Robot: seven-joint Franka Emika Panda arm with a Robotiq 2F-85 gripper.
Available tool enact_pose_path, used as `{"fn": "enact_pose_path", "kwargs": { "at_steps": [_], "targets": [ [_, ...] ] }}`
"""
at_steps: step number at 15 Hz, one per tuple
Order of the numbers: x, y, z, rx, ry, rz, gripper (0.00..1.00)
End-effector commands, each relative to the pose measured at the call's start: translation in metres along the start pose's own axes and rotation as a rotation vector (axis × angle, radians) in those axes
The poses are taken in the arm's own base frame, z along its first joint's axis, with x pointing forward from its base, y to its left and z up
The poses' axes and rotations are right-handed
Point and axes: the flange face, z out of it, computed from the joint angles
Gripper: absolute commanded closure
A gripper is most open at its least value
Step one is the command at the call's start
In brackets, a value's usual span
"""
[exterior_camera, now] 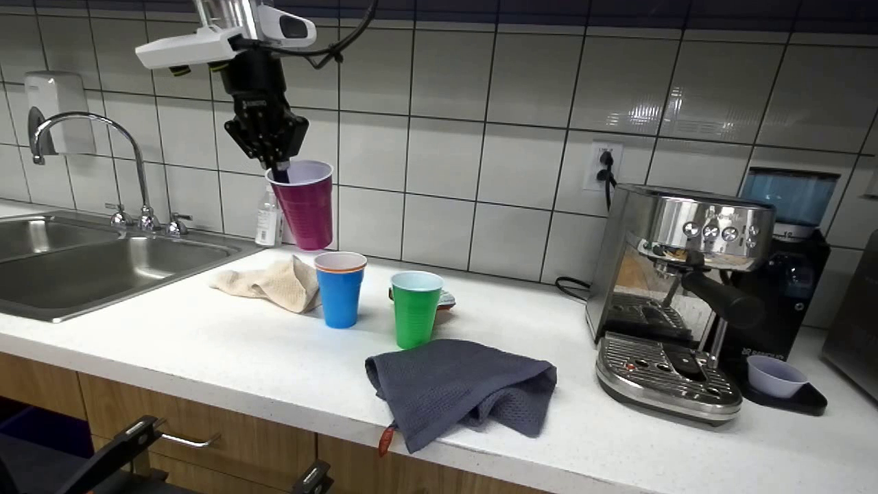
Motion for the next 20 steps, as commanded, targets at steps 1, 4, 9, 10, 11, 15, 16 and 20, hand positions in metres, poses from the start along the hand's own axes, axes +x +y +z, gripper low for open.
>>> {"fn": "enact_pose_path", "kwargs": {
  "at_steps": [1,4,9,10,11,15,16,20],
  "targets": [
    [0.019,0.001,-0.005,0.003,0.015,0.007,0.99],
    [0.029,0.002,-0.002,0.0,0.015,0.017,0.99],
    [0.045,0.008,0.003,0.004,0.001,0.043,0.99],
    [0.047,0.012,0.002,0.0,0.006,0.048,0.99],
    [0.049,0.014,0.003,0.0,0.004,0.052,0.99],
    [0.057,0.015,0.009,0.003,-0.001,0.066,0.99],
    [0.059,0.015,0.011,0.004,-0.003,0.067,0.99],
    [0.067,0.012,0.02,0.007,-0.014,0.072,0.99]
  ]
}}
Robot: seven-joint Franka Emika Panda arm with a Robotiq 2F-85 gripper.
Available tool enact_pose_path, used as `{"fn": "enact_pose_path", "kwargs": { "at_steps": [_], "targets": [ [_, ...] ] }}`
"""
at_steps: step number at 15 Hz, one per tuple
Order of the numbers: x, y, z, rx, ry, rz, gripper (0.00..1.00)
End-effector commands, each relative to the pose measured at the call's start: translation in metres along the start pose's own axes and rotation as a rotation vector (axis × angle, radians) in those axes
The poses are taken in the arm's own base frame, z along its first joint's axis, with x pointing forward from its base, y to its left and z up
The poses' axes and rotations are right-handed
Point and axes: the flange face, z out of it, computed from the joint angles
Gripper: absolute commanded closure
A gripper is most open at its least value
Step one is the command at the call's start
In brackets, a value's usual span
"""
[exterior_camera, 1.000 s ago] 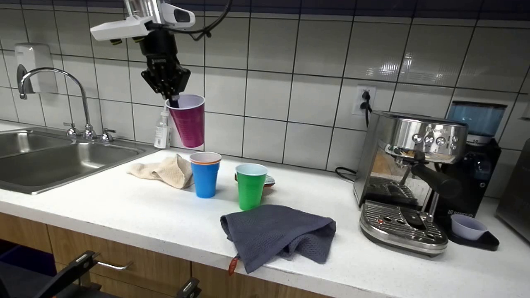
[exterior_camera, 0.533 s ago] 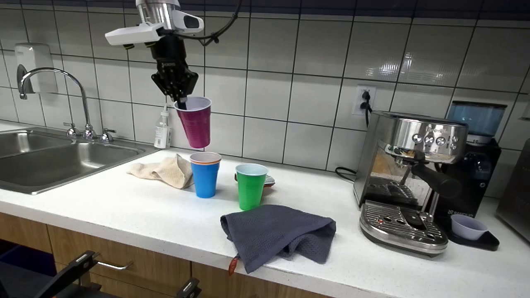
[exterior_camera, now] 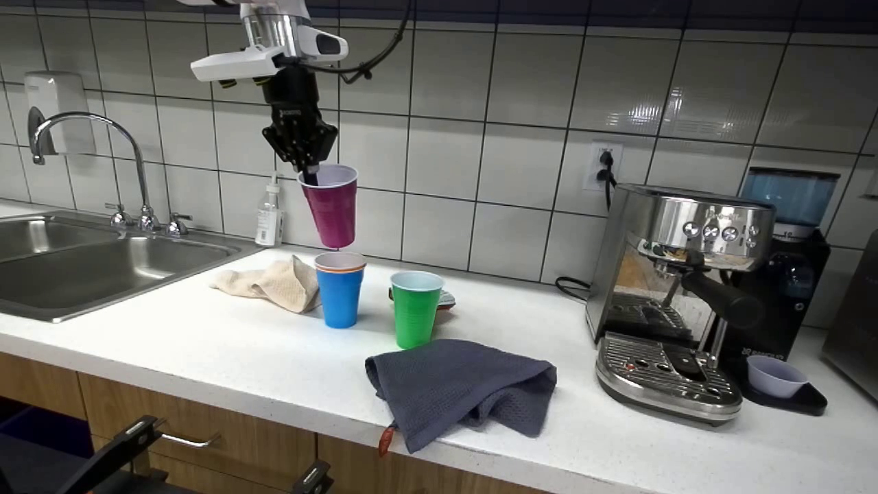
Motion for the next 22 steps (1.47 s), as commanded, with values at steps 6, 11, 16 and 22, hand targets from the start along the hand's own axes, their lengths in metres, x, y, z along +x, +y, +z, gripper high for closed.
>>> {"fn": "enact_pose_path", "kwargs": {
  "at_steps": [6,11,16,22],
  "targets": [
    [0.024,-0.008,0.014,0.002,-0.019,0.015,0.99],
    [0.03,-0.012,0.023,0.002,-0.036,0.01,0.99],
    [0.031,-0.015,0.03,0.0,-0.052,0.006,0.99],
    [0.029,-0.017,0.042,-0.011,-0.079,0.003,0.99]
  ]
}}
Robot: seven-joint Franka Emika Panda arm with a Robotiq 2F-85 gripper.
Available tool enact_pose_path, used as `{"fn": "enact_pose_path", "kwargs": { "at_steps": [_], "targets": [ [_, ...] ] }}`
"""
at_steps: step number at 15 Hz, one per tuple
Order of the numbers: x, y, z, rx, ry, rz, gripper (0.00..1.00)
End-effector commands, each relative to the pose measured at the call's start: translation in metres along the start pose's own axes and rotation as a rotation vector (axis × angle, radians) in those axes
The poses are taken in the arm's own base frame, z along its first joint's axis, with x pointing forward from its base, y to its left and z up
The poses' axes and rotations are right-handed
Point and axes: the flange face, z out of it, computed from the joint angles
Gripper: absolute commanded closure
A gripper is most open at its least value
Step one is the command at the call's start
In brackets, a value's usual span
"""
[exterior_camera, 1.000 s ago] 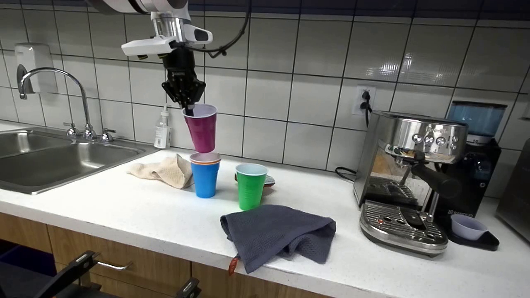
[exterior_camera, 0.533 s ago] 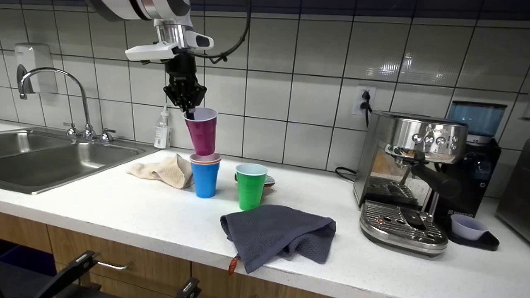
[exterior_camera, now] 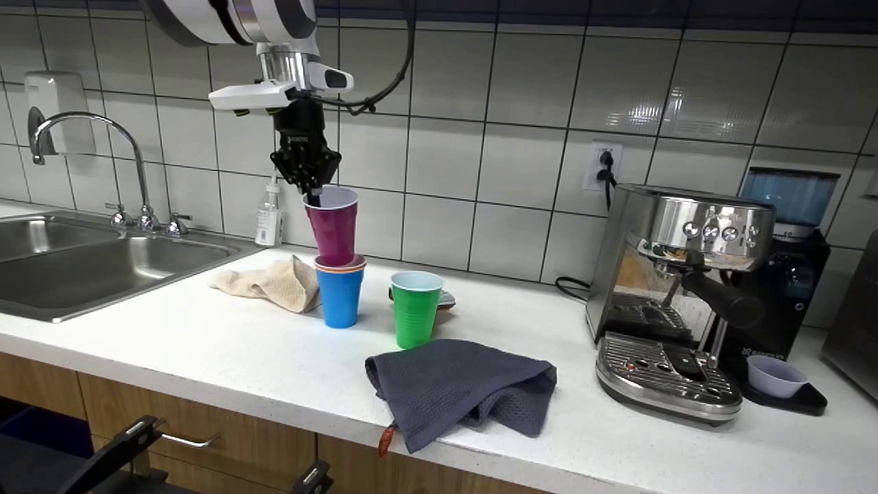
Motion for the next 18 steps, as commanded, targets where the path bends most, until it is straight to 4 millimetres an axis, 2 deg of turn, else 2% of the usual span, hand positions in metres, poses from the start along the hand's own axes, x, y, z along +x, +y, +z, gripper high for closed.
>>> {"fn": "enact_pose_path", "kwargs": {
  "at_steps": [1,9,18],
  "targets": [
    [0.006,-0.002,0.004,-0.012,-0.022,0.013,0.99],
    [0.01,-0.002,0.029,-0.02,-0.084,0.031,0.99],
    [0.027,-0.008,0.04,-0.04,-0.161,0.032,0.99]
  ]
}}
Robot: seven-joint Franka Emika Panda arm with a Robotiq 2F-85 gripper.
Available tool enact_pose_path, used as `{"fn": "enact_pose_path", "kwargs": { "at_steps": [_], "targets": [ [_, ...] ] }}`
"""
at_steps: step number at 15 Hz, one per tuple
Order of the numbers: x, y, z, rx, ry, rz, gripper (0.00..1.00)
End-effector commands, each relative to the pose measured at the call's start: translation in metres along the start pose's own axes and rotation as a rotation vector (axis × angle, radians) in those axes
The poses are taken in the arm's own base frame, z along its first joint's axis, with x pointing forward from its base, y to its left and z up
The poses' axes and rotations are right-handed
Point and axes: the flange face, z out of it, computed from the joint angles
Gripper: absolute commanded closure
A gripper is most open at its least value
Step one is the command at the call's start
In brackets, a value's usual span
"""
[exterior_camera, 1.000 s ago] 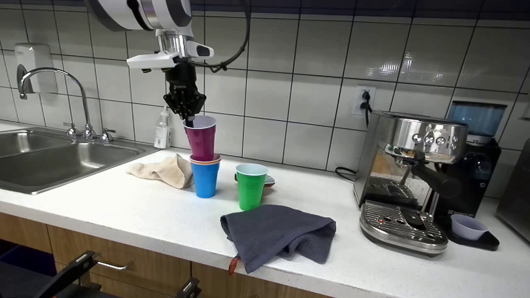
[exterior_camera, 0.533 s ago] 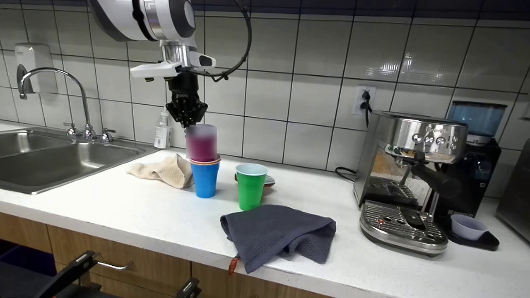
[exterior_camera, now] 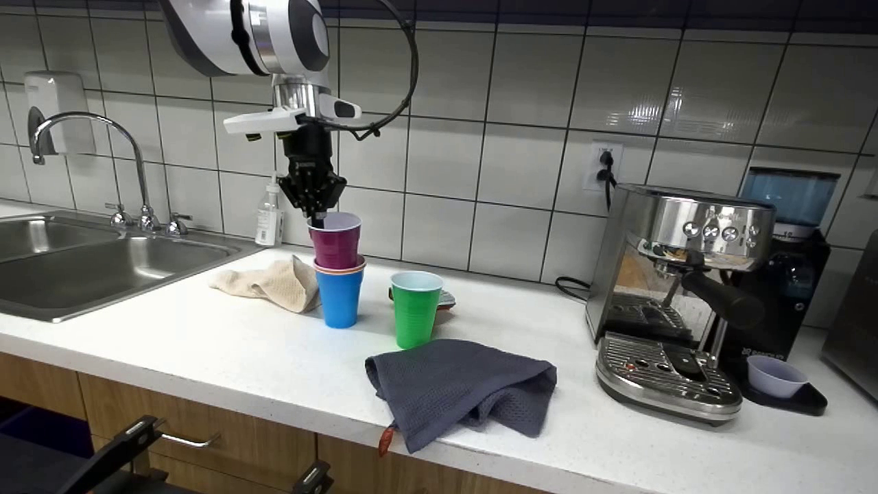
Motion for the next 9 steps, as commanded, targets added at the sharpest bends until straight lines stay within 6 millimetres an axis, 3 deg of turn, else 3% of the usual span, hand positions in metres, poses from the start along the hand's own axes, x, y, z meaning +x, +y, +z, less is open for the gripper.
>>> {"fn": "enact_pose_path", "kwargs": {
  "at_steps": [1,6,7,8,9],
  "targets": [
    [0.013,-0.006,-0.003,-0.008,-0.052,0.018,0.99],
    [0.019,-0.009,0.001,-0.008,-0.077,0.026,0.99],
    [0.02,-0.009,0.001,-0.009,-0.078,0.028,0.91],
    [0.022,-0.009,0.001,-0.012,-0.077,0.031,0.69],
    [0.023,-0.009,0.001,-0.012,-0.077,0.032,0.67]
  ]
}}
